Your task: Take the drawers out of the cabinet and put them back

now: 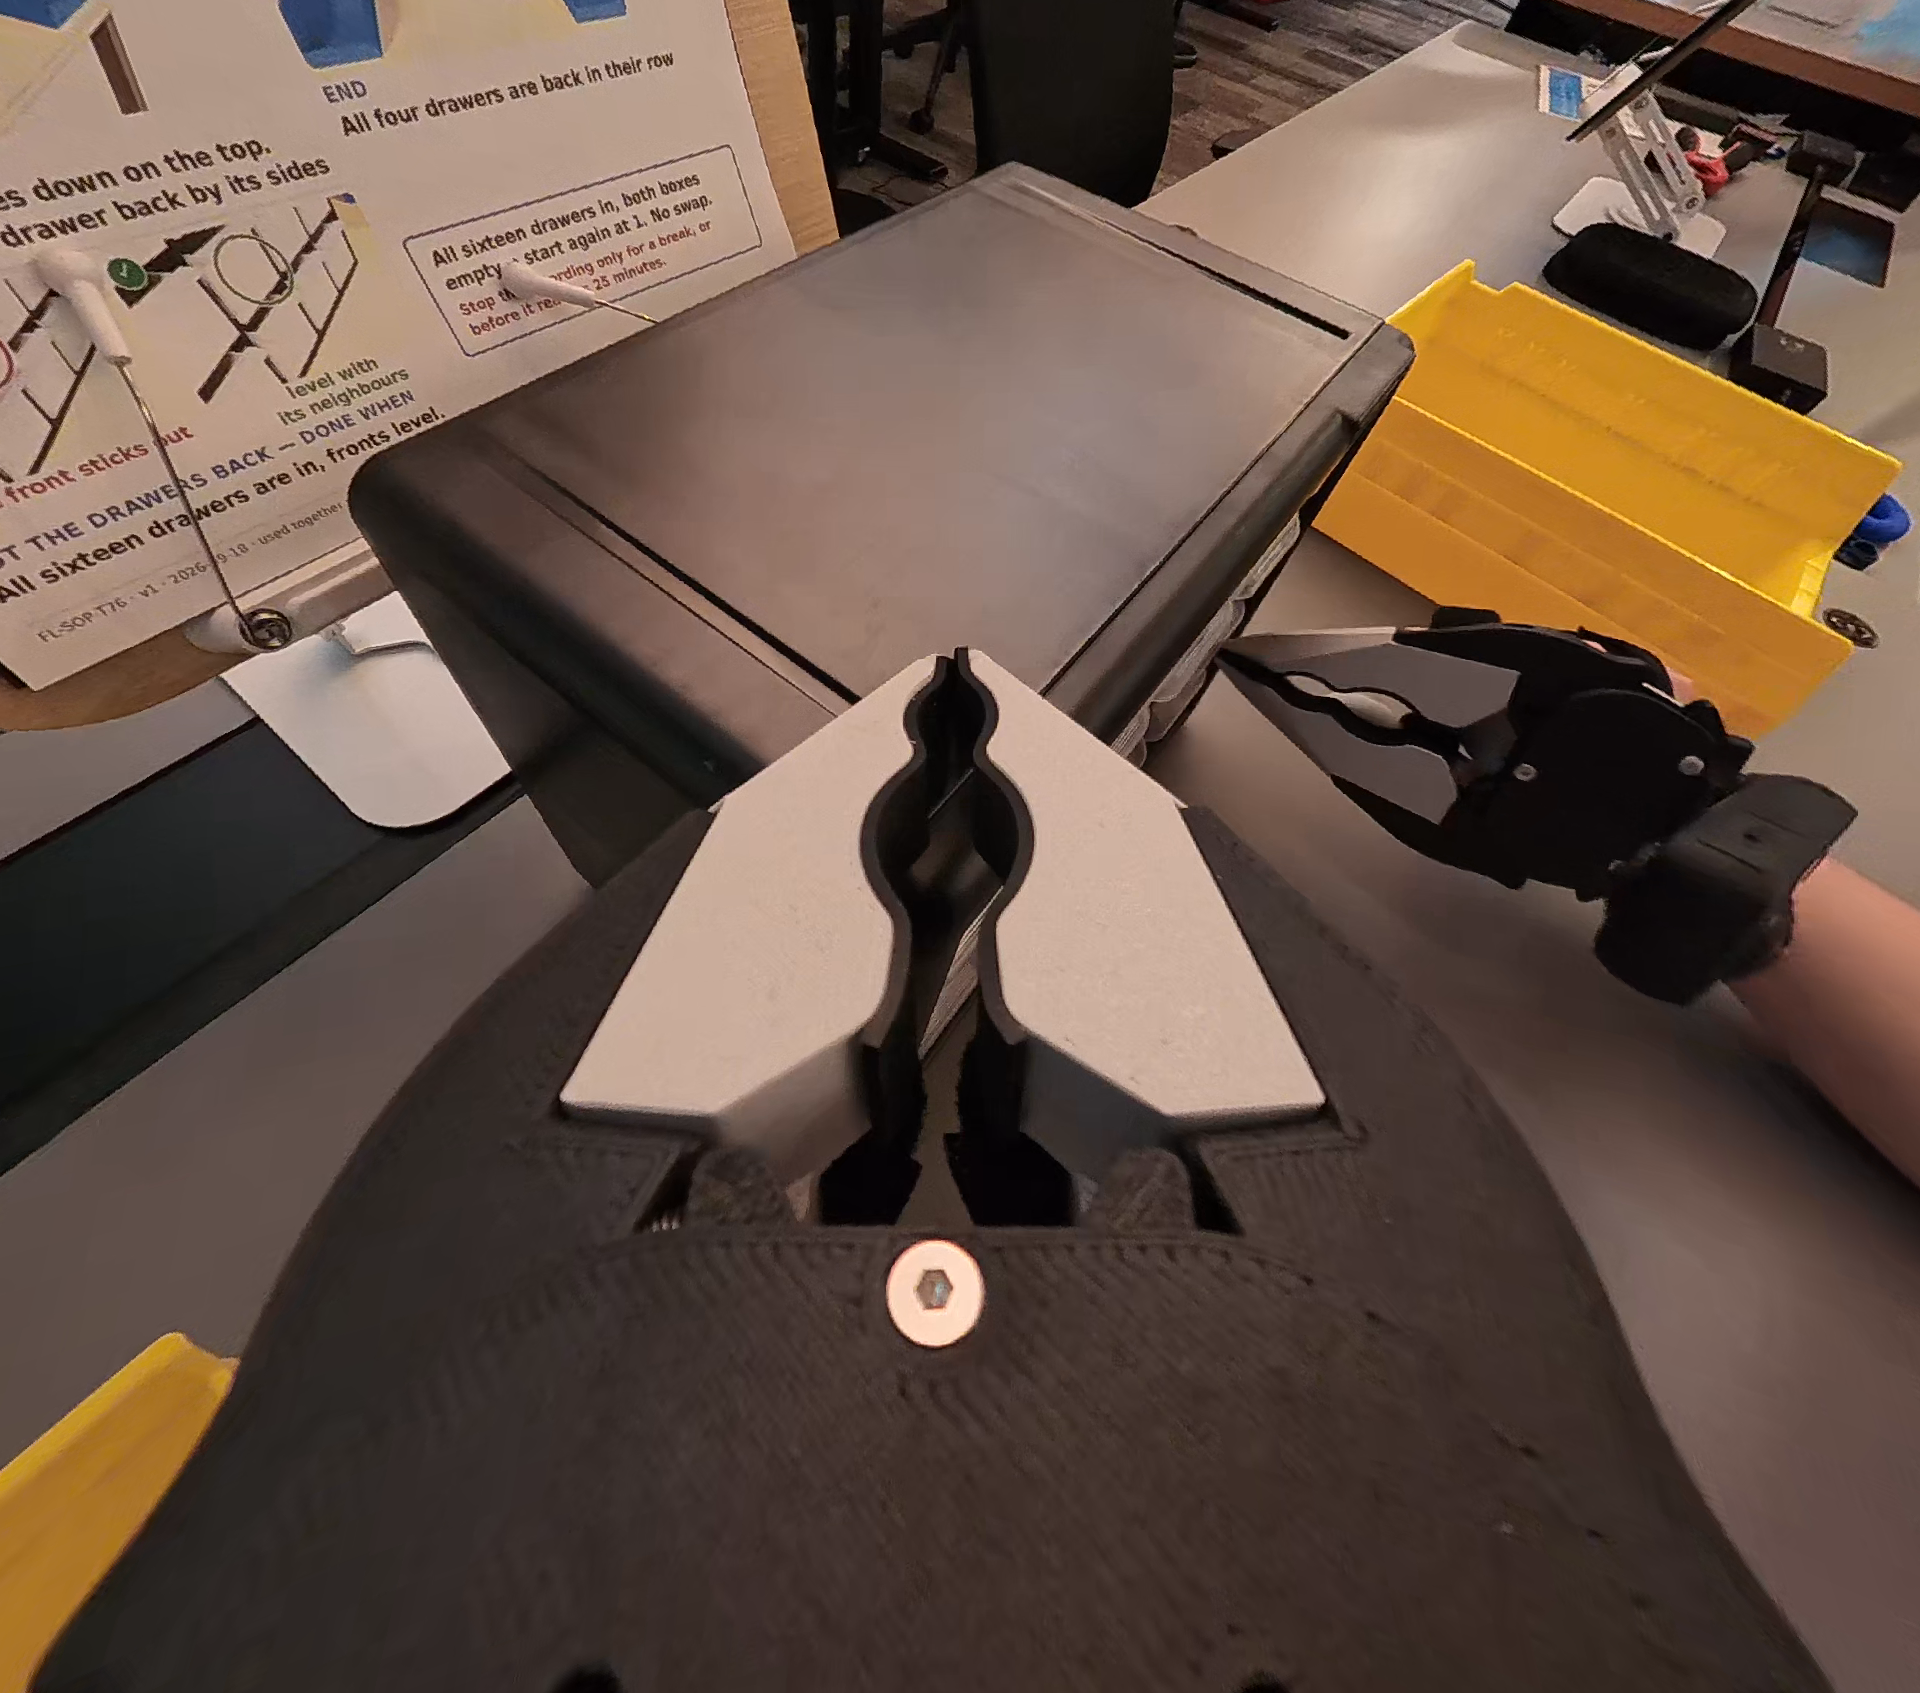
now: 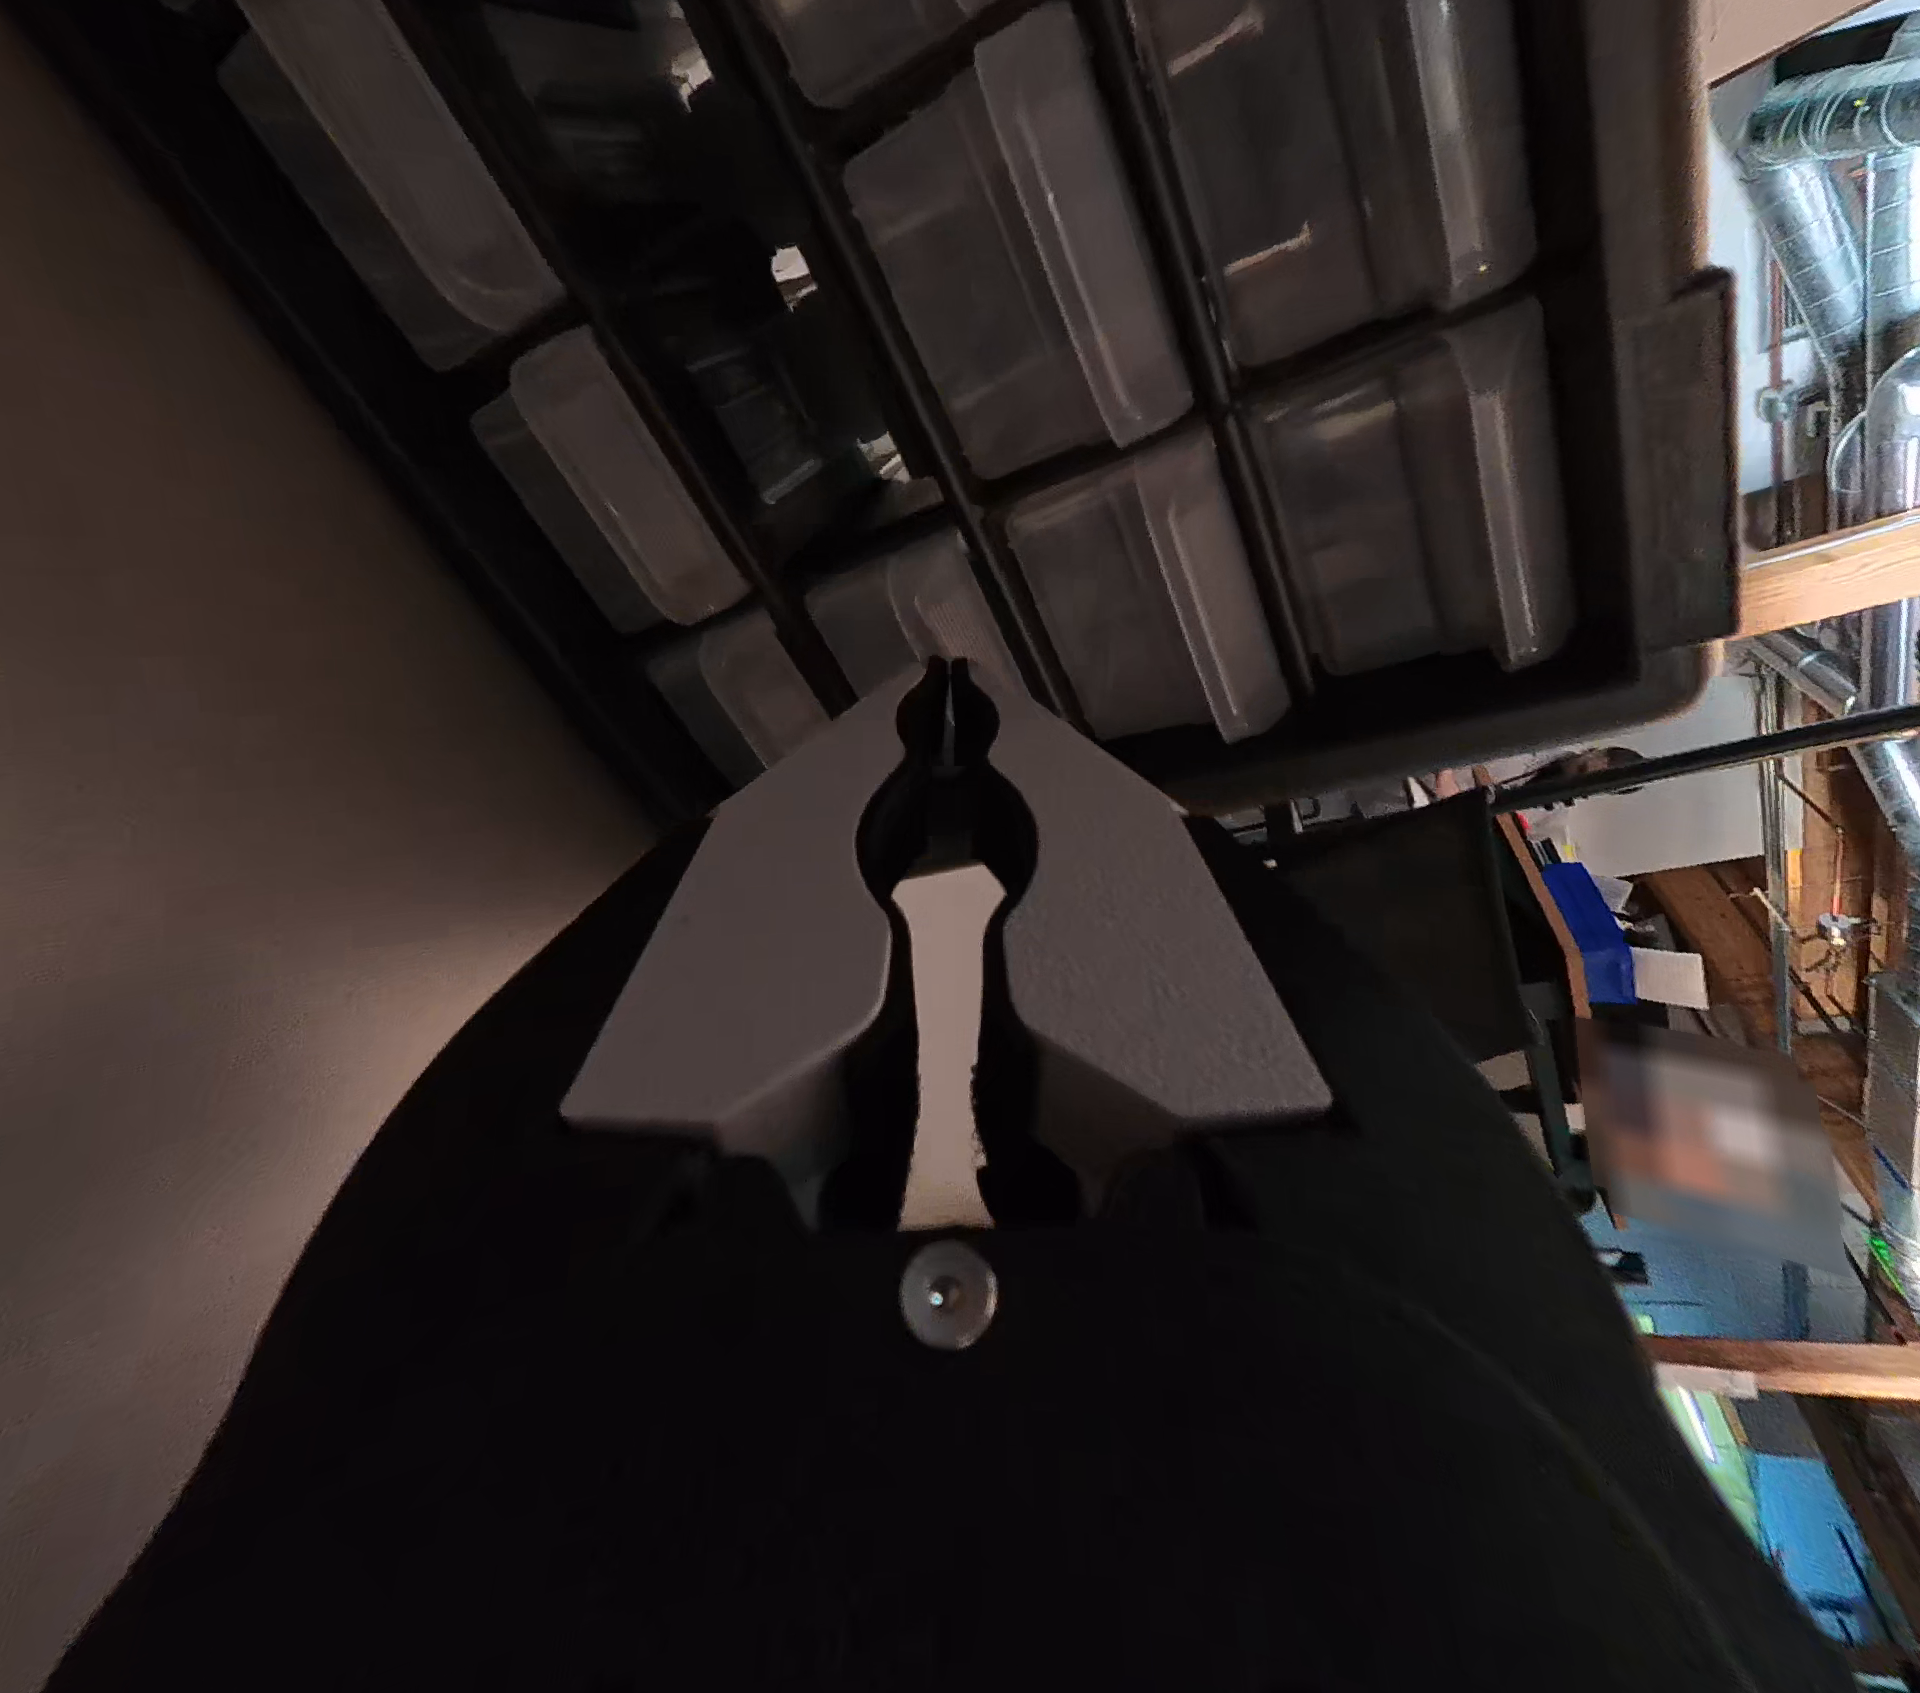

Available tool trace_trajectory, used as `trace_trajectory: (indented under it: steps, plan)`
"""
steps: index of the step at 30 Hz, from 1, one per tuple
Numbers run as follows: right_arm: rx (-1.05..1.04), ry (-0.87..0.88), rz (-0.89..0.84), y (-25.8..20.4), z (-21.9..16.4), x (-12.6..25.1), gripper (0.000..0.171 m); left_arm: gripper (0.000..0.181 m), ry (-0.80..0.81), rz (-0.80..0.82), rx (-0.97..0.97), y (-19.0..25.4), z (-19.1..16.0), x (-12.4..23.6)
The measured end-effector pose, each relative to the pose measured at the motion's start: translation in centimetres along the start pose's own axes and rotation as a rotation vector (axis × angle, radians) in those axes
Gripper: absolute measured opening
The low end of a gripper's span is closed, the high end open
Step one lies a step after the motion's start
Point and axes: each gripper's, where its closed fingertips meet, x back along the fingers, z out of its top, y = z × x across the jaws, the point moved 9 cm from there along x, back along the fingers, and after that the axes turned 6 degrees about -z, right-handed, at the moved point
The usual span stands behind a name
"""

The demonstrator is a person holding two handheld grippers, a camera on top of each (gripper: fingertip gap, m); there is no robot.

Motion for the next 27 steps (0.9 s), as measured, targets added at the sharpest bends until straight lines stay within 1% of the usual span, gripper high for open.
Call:
trace_trajectory:
  steps: [1,2,5,6,8,10,12,13,14,16,17,19,20,22,24,25,27]
  plan:
    - [-0.009,0.008,0.008,0.0,0.1,0.0,0.0,0.0,-0.001,0.003,-0.002,0.0,0.0,0.0]
    - [-0.02,0.015,0.013,0.0,0.3,0.0,0.0,0.0,-0.003,0.006,-0.004,0.1,0.0,0.0]
    - [-0.082,0.061,0.026,0.0,0.6,0.6,0.008,0.001,-0.004,0.009,0.007,0.1,0.0,0.1]
    - [-0.126,0.102,0.039,0.3,0.9,1.1,0.01,0.002,-0.006,0.007,0.021,0.1,0.0,0.1]
    - [-0.26,0.194,0.006,2.0,1.4,2.3,0.013,0.004,0.0,0.002,0.071,0.1,0.1,0.5]
    - [-0.463,0.295,-0.054,5.3,1.4,3.7,0.02,0.038,0.046,0.021,0.14,-0.1,0.5,1.1]
    - [-0.688,0.381,-0.124,9.5,0.8,4.9,0.032,0.058,0.12,0.049,0.176,-0.3,1.0,2.0]
    - [-0.787,0.408,-0.141,11.6,0.3,5.2,0.042,0.064,0.157,0.059,0.183,-0.3,1.2,2.5]
    - [-0.872,0.422,-0.117,13.5,-0.1,5.2,0.051,0.07,0.19,0.061,0.194,-0.3,1.4,2.9]
    - [-1.027,0.415,-0.038,16.6,-0.9,4.4,0.079,0.084,0.226,0.046,0.226,-0.3,1.5,3.3]
    - [-1.084,0.409,0.044,17.5,-1.1,3.7,0.084,0.092,0.227,0.031,0.238,-0.2,1.4,3.4]
    - [-1.195,0.37,0.214,18.2,-1.9,2.0,0.092,0.099,0.202,0.003,0.256,0.0,1.1,3.1]
    - [-1.251,0.351,0.287,18.1,-2.3,1.0,0.095,0.102,0.186,0.001,0.266,-0.1,1.0,2.9]
    - [-1.379,0.337,0.392,17.5,-3.1,-1.2,0.097,0.109,0.165,0.029,0.284,-0.6,0.7,2.4]
    - [-1.477,0.299,0.554,16.4,-3.1,-3.2,0.099,0.112,0.144,0.075,0.303,-1.1,0.5,1.9]
    - [-1.506,0.253,0.608,15.8,-3.0,-4.0,0.099,0.112,0.123,0.095,0.31,-1.4,0.3,1.7]
    - [-1.482,0.109,0.711,14.3,-2.8,-5.2,0.097,0.111,0.074,0.121,0.321,-1.8,-0.2,1.0]
